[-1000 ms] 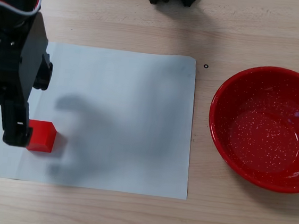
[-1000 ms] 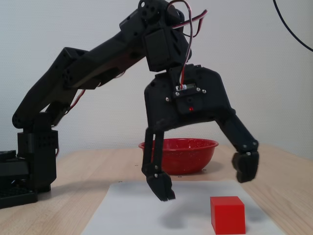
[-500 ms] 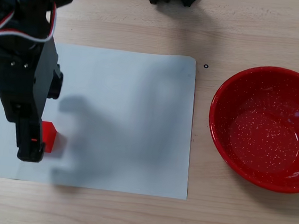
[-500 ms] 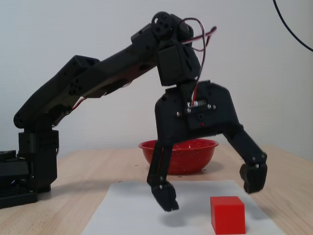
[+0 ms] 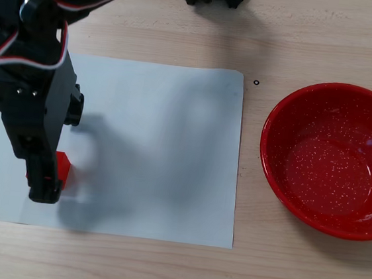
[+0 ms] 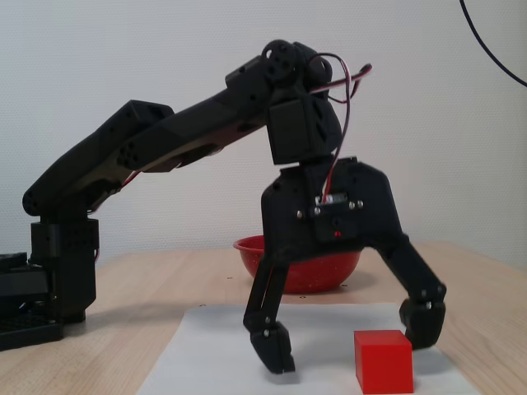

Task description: Grasp the red cube and put it in the red bowl.

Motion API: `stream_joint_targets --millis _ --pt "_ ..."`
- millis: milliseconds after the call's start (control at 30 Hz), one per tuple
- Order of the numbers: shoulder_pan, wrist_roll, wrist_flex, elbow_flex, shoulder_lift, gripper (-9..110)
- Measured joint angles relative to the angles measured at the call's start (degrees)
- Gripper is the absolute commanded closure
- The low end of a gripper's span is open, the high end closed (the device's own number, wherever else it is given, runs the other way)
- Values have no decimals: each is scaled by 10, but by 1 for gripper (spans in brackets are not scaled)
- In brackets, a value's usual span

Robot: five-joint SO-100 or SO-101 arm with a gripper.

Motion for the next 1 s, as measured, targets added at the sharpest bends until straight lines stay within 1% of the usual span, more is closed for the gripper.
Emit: stream_joint_targets --millis 200,367,600,1000 --pt "0 1 -29 0 -10 49" --pt "-1 1 -55 -32 -18 49" --pt "-1 1 -62 -34 -18 51" --pt "-1 9 -62 -47 -26 62"
